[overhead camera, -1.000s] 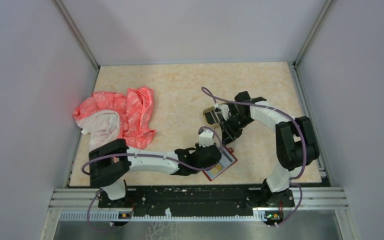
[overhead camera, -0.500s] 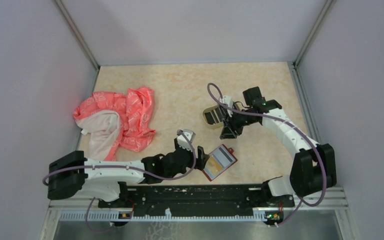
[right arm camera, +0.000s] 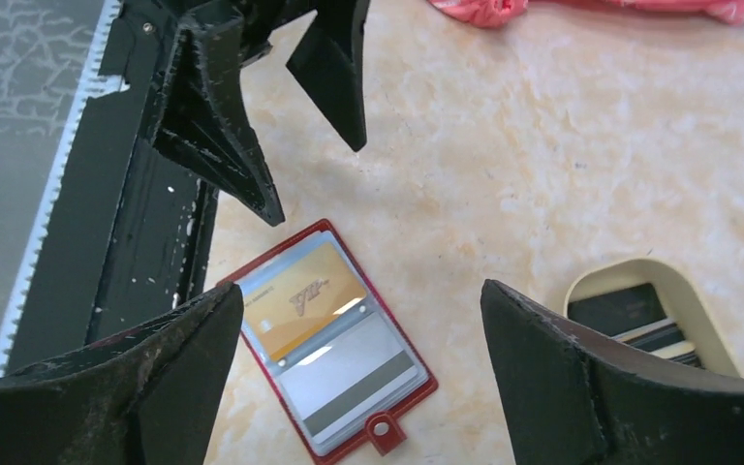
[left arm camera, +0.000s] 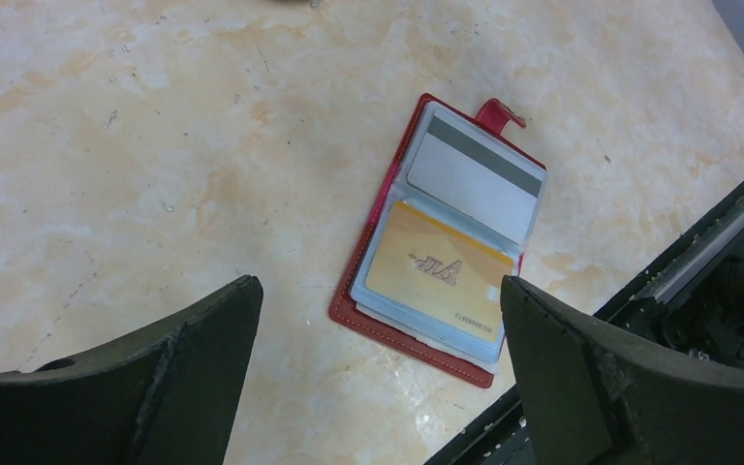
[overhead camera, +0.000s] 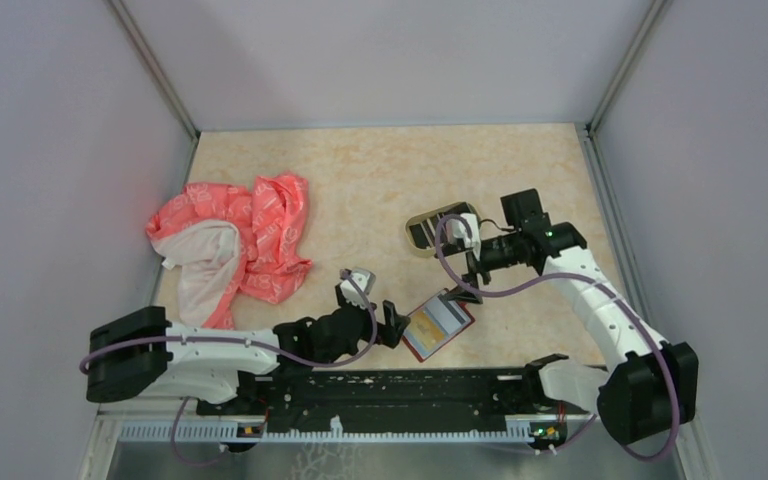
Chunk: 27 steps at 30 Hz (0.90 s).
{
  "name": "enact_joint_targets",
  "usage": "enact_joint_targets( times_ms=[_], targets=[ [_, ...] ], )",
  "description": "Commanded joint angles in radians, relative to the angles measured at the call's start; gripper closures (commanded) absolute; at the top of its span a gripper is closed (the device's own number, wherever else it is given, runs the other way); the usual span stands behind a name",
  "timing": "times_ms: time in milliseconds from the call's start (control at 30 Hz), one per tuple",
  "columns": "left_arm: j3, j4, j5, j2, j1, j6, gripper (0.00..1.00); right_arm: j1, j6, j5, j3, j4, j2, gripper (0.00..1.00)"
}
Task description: Put the credit cards into the card holder
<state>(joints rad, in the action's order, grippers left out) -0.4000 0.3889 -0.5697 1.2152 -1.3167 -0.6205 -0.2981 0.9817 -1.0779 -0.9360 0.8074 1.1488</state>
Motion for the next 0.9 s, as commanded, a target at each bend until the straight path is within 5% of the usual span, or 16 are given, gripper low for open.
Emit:
enact_joint_targets(
  times_ms=[0,500,733,867],
  targets=[
    [0.014,0.058,0.028,0.032,0.004,-0.072,0.02,-0.003,0.177,-0.136,0.029,0.0,-0.036,0.02],
    [0.246,0.434,0.101,0.025,0.004,-0.302,0.02,-0.014,0.29,0.086,0.226,-0.093,-0.085,0.01],
    [0.257,0.39,0.103,0.033,0.004,-0.401,0.02,-0.016,0.332,0.123,0.241,-0.071,-0.058,0.02],
    [0.217,0.267,0.072,0.037,0.004,-0.499,0.15,-0.068,0.344,0.206,0.242,-0.066,-0.015,0.04]
  ],
)
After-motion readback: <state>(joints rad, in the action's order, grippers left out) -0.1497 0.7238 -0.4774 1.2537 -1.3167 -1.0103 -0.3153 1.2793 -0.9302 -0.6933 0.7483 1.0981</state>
